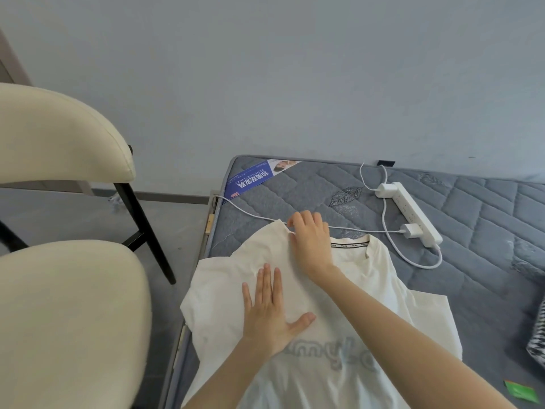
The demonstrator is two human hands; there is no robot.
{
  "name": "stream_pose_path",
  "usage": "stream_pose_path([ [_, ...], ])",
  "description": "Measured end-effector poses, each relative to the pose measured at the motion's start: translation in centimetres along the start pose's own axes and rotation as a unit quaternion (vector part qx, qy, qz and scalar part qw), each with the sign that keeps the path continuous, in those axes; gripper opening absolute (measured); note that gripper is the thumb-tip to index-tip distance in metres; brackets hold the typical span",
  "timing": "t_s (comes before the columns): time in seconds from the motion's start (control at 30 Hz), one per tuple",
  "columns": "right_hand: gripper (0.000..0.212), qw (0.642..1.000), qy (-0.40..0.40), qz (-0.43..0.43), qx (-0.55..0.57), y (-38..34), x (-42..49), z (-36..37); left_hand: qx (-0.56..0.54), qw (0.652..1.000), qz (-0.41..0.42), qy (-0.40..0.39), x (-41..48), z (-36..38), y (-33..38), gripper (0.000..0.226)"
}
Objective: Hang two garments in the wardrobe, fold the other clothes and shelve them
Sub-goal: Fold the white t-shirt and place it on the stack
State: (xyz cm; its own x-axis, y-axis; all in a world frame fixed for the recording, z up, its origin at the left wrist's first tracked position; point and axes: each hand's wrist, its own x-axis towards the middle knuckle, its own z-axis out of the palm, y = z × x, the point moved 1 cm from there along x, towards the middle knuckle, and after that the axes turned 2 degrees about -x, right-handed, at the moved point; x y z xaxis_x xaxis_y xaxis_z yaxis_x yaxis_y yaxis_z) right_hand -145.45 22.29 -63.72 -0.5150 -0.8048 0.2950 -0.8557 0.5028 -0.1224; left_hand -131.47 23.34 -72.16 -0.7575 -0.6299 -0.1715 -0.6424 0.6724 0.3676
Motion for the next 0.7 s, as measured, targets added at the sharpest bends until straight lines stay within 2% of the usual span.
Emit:
stream_pose_path([
  [0.07,0.024,0.987,0.046,-0.145,0.047,-0.6,-1.2,-0.2,-0.002,1.000,0.010,0.005,0.0,0.0,-0.2,0.104],
  [0.1,0.029,0.975,0.026,-0.211,0.061,-0.6,-1.9,0.1,-0.006,1.000,0.017,0.008,-0.1,0.0,-0.4,0.102],
  [0.13,0.032,0.967,-0.027,-0.246,0.064,-0.5,-2.5,0.5,-0.012,1.000,0.025,0.009,-0.2,0.0,-0.8,0.099],
  [0.2,0.037,0.962,-0.148,-0.226,0.041,0.4,-3.4,1.4,-0.027,0.999,0.039,0.008,-0.8,0.0,-1.7,0.089],
  [0.27,0.043,0.964,-0.201,-0.171,0.011,1.3,-3.6,2.0,-0.041,0.999,0.032,0.010,-1.6,0.1,-3.0,0.082],
  [0.37,0.046,0.970,-0.192,-0.148,-0.035,0.4,-3.8,2.1,-0.065,0.998,0.003,0.023,-3.1,-0.5,-5.6,0.072],
  [0.47,0.047,0.978,-0.121,-0.167,-0.040,-2.0,-4.8,1.8,-0.098,0.986,-0.046,0.126,-4.2,-2.0,-9.0,0.061],
  [0.53,0.047,0.977,-0.117,-0.179,-0.022,-3.8,-6.2,2.1,-0.183,0.954,-0.115,0.207,-4.6,-3.0,-11.2,0.053],
  [0.57,0.048,0.974,-0.134,-0.180,-0.022,-4.6,-7.0,2.5,-0.248,0.930,-0.165,0.217,-4.7,-3.5,-12.1,0.050],
  [0.67,0.050,0.971,-0.186,-0.145,-0.043,-6.0,-9.0,4.2,-0.469,0.825,-0.290,0.125,-4.4,-4.2,-13.5,0.041],
  [0.7,0.050,0.972,-0.193,-0.129,-0.046,-6.0,-9.3,4.6,-0.499,0.807,-0.303,0.095,-4.4,-4.3,-13.6,0.035],
])
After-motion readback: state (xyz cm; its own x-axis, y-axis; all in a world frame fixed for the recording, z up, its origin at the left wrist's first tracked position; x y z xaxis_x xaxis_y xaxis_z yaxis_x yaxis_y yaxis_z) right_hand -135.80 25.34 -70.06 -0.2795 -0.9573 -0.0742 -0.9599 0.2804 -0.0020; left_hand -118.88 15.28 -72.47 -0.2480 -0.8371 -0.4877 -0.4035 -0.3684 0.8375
